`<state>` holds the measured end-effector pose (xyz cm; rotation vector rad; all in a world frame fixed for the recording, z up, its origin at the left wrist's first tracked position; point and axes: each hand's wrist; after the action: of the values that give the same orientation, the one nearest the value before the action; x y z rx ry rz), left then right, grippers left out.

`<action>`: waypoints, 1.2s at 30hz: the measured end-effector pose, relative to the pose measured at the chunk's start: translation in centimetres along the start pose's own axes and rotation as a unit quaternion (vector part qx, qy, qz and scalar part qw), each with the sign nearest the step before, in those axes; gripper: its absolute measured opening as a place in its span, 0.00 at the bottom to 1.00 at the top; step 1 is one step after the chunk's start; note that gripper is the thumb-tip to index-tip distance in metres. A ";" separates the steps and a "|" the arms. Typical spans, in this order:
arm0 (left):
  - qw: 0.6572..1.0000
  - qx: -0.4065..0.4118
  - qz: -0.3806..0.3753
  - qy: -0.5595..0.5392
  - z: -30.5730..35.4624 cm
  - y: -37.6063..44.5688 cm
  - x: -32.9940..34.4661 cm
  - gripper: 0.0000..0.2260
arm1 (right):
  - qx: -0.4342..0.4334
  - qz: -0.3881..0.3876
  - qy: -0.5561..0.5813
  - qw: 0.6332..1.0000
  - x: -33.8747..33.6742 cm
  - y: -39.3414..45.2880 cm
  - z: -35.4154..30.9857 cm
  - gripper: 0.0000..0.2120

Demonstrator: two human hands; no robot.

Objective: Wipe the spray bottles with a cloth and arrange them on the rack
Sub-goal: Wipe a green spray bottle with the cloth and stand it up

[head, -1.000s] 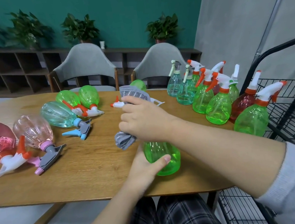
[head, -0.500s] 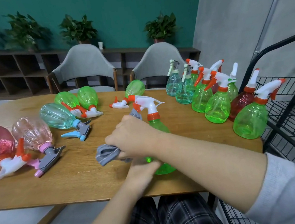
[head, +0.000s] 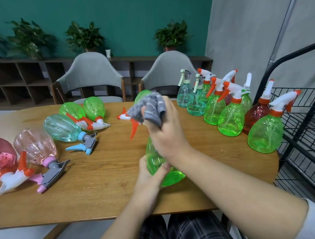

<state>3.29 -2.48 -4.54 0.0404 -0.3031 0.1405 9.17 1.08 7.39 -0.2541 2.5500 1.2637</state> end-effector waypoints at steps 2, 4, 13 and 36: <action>1.000 0.008 -0.009 -0.008 -0.3 0.2 -0.1 0.25 | 0.107 0.025 -0.052 0.993 -0.2 -0.2 2.0 0.25; 1.000 0.013 -0.011 -0.015 -0.4 0.3 -0.2 0.25 | 0.207 0.026 -0.065 0.976 -0.1 -0.8 3.4 0.23; 0.996 0.067 -0.040 0.052 -0.1 -0.3 0.2 0.31 | 0.277 -0.074 -0.133 0.949 -0.8 -1.3 5.6 0.26; 0.999 -0.010 -0.023 -0.021 -0.2 0.1 0.2 0.26 | 0.317 0.200 -0.178 0.910 -14.2 -4.1 12.6 0.21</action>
<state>3.53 -2.33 -4.66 0.0312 -0.3450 0.0903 25.89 9.11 1.73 0.6059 2.5773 0.4465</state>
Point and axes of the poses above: each hand's wrist, its own y-axis towards the middle knuckle, its own x-axis out of the palm, z = x × y, and after that the axes turned 4 degrees about -z, right-handed
